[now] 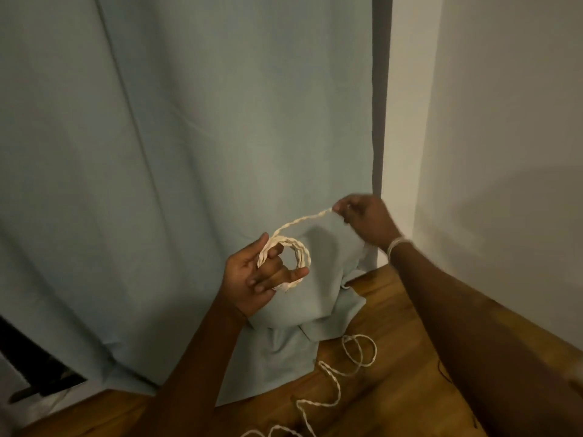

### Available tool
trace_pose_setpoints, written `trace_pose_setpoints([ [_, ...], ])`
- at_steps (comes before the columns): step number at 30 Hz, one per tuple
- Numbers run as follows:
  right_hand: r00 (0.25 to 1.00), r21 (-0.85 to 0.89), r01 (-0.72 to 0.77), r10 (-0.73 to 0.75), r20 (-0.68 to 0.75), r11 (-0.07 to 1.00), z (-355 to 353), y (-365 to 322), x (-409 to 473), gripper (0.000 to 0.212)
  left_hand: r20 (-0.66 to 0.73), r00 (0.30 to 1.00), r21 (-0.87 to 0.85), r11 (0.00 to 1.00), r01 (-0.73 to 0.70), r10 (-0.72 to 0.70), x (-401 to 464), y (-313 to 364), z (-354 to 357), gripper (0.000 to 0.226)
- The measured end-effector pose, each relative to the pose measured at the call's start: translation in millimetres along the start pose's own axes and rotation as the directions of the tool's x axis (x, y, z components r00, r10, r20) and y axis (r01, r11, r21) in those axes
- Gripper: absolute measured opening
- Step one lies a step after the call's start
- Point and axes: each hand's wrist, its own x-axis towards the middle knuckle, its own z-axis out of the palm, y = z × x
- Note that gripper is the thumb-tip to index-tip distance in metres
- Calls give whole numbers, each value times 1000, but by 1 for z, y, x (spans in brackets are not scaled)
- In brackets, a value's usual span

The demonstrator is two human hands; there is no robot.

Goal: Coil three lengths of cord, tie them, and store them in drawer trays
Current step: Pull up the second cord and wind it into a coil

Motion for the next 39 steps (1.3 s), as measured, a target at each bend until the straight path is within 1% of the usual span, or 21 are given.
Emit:
trace_pose_setpoints([
  [2,998,-3,-33,33,51,999,24,11,-20,13,-117,980,22,987,-158,160,7,5,7,34],
  [5,974,-107,-13,37,223,994,54,14,-46,18,-324,869,43,923,-381,374,25,14,4,40],
  [7,915,-183,63,16,402,981,67,6,-60,22,-335,818,214,883,-417,467,33,19,-10,40],
  [8,874,-200,112,-1,486,973,70,-2,-65,24,-320,794,408,832,-376,517,36,19,-19,42],
  [9,827,-209,162,-17,562,964,72,-11,-68,27,-276,772,645,706,-293,573,37,17,-30,43],
  [10,778,-222,209,-24,627,953,71,-21,-69,32,-203,761,857,487,-166,616,37,14,-44,41],
  [11,732,-237,249,-22,681,939,68,-31,-67,36,-111,776,971,233,-48,621,36,8,-53,41],
  [12,690,-249,266,-3,724,931,63,-40,-63,37,-28,811,999,3,33,584,34,3,-61,45],
  [13,651,-253,257,27,759,933,57,-47,-59,38,44,840,982,-176,63,542,31,-4,-67,50],
  [15,590,-241,179,92,802,954,45,-58,-49,36,126,877,918,-389,74,464,26,-18,-70,54],
  [16,563,-221,141,106,820,965,39,-63,-44,34,99,896,910,-404,94,434,24,-24,-66,57],
  [18,503,-185,130,96,859,974,27,-71,-34,32,-64,939,943,-288,168,339,22,-28,-54,50],
  [20,409,-88,136,25,912,987,15,-74,-22,33,-224,959,974,6,227,174,21,-23,-47,38],
  [22,321,97,-16,-87,943,995,4,-70,-13,34,-280,958,917,310,251,53,19,-17,-39,41],
  [24,329,234,-177,-167,929,956,-3,-59,-6,33,-246,969,813,542,215,-15,16,-15,-30,38],
  [26,435,315,-195,-206,877,929,-6,-50,-3,30,-150,986,719,677,157,-68,13,-14,-21,32],
  [28,581,368,-122,-234,779,922,-1,-45,-6,29,-66,996,640,764,82,-53,10,-12,-16,30],
  [31,745,434,-93,-227,628,896,18,-41,-25,30,-66,997,447,895,4,29,11,-10,-18,36],
  [35,901,615,-262,-40,432,744,58,-54,-66,37,-108,988,270,960,-75,107,18,-13,-22,33],
  [37,968,554,-205,85,235,807,77,-61,-80,40,-172,977,269,960,-77,127,23,-18,-21,34],
  [39,994,419,-102,76,77,902,89,-61,-87,38,-286,947,311,949,-49,143,28,-24,-21,36],
])
